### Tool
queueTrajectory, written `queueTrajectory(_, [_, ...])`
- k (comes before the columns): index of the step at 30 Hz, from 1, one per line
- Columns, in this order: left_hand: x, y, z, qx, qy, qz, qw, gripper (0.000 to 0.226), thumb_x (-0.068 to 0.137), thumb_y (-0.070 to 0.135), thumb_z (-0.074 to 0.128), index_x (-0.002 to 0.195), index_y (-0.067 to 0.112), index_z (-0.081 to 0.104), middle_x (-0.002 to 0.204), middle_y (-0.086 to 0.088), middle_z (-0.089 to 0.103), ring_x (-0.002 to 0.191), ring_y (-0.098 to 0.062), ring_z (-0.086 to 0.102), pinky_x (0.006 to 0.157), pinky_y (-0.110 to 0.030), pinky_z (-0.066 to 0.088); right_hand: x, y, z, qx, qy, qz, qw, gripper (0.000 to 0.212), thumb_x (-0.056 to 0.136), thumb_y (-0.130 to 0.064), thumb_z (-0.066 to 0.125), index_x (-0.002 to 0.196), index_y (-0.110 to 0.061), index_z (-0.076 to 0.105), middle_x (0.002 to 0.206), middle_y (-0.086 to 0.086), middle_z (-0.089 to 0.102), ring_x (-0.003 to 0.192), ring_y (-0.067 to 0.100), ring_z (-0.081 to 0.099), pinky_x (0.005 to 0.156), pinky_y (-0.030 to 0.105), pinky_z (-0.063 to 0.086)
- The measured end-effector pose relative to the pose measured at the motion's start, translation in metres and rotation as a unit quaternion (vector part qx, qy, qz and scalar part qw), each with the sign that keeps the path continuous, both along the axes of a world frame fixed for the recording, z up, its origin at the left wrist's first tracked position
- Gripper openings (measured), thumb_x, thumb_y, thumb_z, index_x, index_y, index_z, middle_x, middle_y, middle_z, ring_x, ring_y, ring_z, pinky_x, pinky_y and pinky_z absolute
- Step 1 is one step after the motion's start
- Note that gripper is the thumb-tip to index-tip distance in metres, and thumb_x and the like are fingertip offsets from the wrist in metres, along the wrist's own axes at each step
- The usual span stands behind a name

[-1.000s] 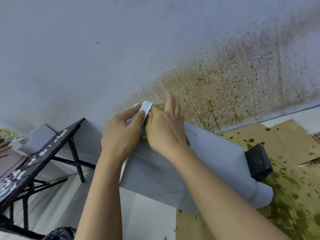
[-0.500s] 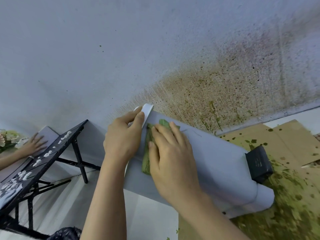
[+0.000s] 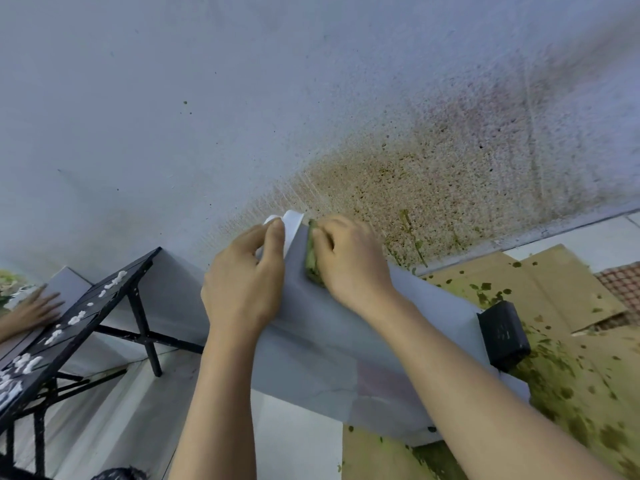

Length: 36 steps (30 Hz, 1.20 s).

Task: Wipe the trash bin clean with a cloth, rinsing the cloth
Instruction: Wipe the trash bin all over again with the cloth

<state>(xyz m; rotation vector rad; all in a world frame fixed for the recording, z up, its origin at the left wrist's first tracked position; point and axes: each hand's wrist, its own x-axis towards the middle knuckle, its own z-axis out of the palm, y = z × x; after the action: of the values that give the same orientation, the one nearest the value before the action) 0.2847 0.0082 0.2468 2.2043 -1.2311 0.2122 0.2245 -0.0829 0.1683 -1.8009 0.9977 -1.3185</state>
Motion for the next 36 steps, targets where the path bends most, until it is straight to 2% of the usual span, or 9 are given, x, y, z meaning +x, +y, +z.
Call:
queueTrajectory(3, [0.007,-0.004,0.003,0.015,0.003,0.015,1.0,0.04,0.09,0.063,0.049,0.126,0.051,0.061,0.133,0.012,0.063,0.127,-0.023,0.054,0.101,-0.038,0.039,-0.005,0.048,-0.011,-0.078,0.004,0.002,0.997,0.044,0.095,-0.032,0.033,0.122,-0.015,0.064,0.126,0.001,0.062,0.122,0.029,0.048,0.106,0.045,0.039])
queueTrajectory(6, [0.019,-0.001,0.005,0.023,0.02,0.01,0.999,0.042,0.084,0.068,0.051,0.123,0.055,0.062,0.131,0.013,0.064,0.124,-0.02,0.056,0.106,-0.043,0.043,-0.004,0.093,-0.023,-0.103,0.049,-0.006,0.993,0.052,0.098,-0.038,0.03,0.142,-0.017,0.048,0.145,-0.001,0.048,0.141,0.032,0.033,0.114,0.047,0.032])
queueTrajectory(9, [0.028,0.001,0.004,0.023,0.022,0.003,0.999,0.054,0.072,0.073,0.046,0.122,0.057,0.061,0.132,0.013,0.064,0.126,-0.021,0.055,0.108,-0.047,0.042,0.005,0.08,-0.026,-0.067,0.051,0.004,0.996,0.053,0.099,-0.041,0.023,0.141,-0.018,0.047,0.145,-0.001,0.047,0.142,0.034,0.032,0.113,0.051,0.029])
queueTrajectory(12, [0.033,0.001,0.002,0.013,0.028,0.009,0.999,0.052,0.07,0.072,0.047,0.117,0.058,0.063,0.127,0.015,0.066,0.123,-0.021,0.057,0.107,-0.048,0.043,0.003,0.052,-0.027,0.004,0.046,-0.01,0.999,0.052,0.101,-0.038,0.021,0.136,-0.018,0.053,0.143,0.0,0.05,0.139,0.034,0.034,0.113,0.052,0.027])
queueTrajectory(16, [0.033,-0.004,0.0,0.0,0.039,0.012,0.999,0.045,0.067,0.073,0.051,0.106,0.058,0.067,0.113,0.019,0.069,0.116,-0.018,0.06,0.106,-0.047,0.045,-0.012,0.024,-0.041,0.075,0.085,-0.016,0.993,0.046,0.105,-0.037,0.027,0.144,-0.022,0.046,0.153,-0.006,0.039,0.148,0.024,0.018,0.121,0.049,0.004])
queueTrajectory(18, [0.036,-0.006,-0.001,-0.01,0.04,0.012,0.999,0.046,0.067,0.073,0.053,0.107,0.057,0.068,0.116,0.018,0.07,0.115,-0.017,0.061,0.105,-0.047,0.046,-0.027,0.014,-0.051,0.107,0.1,-0.025,0.989,0.054,0.103,-0.049,0.024,0.144,-0.021,0.046,0.154,-0.004,0.039,0.149,0.021,0.016,0.122,0.046,0.003])
queueTrajectory(22, [0.04,-0.006,-0.005,-0.028,0.041,0.014,0.999,0.043,0.067,0.072,0.056,0.106,0.058,0.069,0.114,0.018,0.07,0.112,-0.016,0.063,0.102,-0.047,0.049,-0.054,0.015,-0.073,0.123,0.153,-0.023,0.98,0.088,0.089,-0.075,0.017,0.147,-0.012,0.039,0.157,0.005,0.033,0.15,0.024,0.013,0.122,0.042,0.008])
queueTrajectory(28, [0.039,-0.008,-0.008,-0.031,0.02,0.013,0.999,0.05,0.068,0.069,0.054,0.113,0.053,0.068,0.122,0.012,0.069,0.114,-0.018,0.063,0.102,-0.047,0.048,-0.06,0.028,-0.089,0.104,0.124,-0.034,0.986,0.057,0.104,-0.042,0.029,0.151,-0.011,0.031,0.16,0.007,0.025,0.15,0.024,0.012,0.123,0.04,0.007])
queueTrajectory(36, [0.045,-0.009,-0.008,-0.03,0.012,0.018,0.999,0.048,0.067,0.071,0.054,0.111,0.057,0.066,0.12,0.012,0.07,0.113,-0.02,0.064,0.101,-0.048,0.049,-0.076,0.061,-0.114,0.088,0.089,-0.048,0.991,0.064,0.096,-0.035,0.014,0.151,-0.006,0.03,0.16,0.01,0.024,0.15,0.025,0.011,0.123,0.036,0.008])
